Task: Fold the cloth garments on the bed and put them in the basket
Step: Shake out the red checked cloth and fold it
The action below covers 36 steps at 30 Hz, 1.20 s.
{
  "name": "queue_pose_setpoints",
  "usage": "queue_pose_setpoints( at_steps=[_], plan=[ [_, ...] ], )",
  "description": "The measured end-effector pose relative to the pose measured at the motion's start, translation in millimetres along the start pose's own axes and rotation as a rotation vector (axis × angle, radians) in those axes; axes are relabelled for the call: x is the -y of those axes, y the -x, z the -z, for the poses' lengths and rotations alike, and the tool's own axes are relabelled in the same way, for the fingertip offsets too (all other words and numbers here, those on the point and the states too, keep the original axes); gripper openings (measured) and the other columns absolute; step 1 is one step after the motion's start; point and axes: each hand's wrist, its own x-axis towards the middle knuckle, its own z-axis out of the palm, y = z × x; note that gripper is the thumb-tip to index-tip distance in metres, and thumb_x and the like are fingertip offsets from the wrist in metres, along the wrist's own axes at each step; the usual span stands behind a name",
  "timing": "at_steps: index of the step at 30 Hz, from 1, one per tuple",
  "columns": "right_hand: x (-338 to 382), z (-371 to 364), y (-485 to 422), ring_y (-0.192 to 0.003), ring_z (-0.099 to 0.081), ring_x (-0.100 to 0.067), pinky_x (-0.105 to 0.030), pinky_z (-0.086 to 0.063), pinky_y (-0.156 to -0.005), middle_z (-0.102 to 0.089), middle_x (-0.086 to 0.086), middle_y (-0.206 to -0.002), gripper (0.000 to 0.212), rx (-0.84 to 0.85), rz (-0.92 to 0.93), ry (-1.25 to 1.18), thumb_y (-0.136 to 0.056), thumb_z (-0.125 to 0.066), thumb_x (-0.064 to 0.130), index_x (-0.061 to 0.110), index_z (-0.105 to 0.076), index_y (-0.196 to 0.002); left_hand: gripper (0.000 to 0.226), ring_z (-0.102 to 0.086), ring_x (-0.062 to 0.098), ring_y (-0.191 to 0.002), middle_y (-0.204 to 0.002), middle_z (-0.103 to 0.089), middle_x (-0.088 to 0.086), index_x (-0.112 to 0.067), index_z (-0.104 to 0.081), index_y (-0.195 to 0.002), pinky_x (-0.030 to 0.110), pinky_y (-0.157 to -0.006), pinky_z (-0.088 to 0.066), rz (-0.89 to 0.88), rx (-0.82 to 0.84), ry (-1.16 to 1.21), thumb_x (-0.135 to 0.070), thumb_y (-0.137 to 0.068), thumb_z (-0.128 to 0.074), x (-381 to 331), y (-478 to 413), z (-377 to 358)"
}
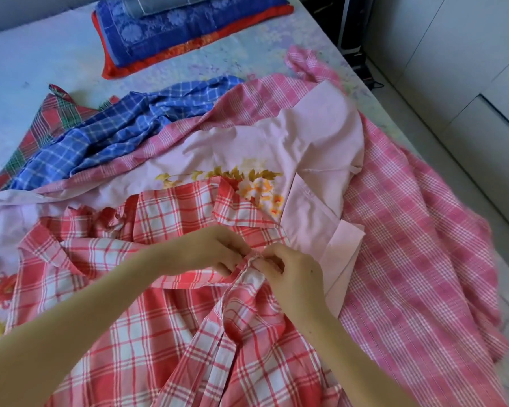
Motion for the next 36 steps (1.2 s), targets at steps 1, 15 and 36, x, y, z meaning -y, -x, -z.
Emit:
queue_pose_setpoints(
  at_steps=[1,15,36],
  plan=[
    [-3,-2,-2,-0.066,-0.061,-0.009,-0.025,-0.047,-0.058,-0.068,0.008,-0.072,0.01,-0.047,0.05,0.062,-0.083,-0.068,0.029,0.019,-0.07,-0.082,0.024,-0.067,0.018,-0.079,-0.089,-0.071,0.01,0.0,-0.068,-0.103,0.025,-0.074,-0.057,0.04,0.005,0.125,0.009,-0.088,-0.051,4,-5,10],
    [-64,-5,-73,-0.073,-0.055,0.004,-0.004,-0.038,-0.069,-0.055,0.012,-0.072,0.009,0.234,0.018,-0.31,-0.086,-0.065,0.007,0.008,-0.058,-0.08,0.044,-0.038,0.032,-0.123,-0.134,-0.044,0.01,-0.031,-0.059,-0.123,0.044,-0.103,-0.029,0.115,-0.772,-0.912,-0.029,-0.078,-0.062,112,-183,48],
    [52,21,-1,-0.08,-0.061,0.006,-0.012,-0.048,-0.074,-0.065,0.017,-0.085,0.013,-0.034,0.23,-0.324,-0.083,-0.066,0.014,0.02,-0.067,-0.095,0.037,-0.049,-0.005,-0.047,-0.046,-0.053,-0.02,-0.042,-0.051,-0.055,0.013,-0.053,-0.038,-0.309,-0.592,-0.47,-0.025,-0.078,-0.074,-39,29,38]
  ],
)
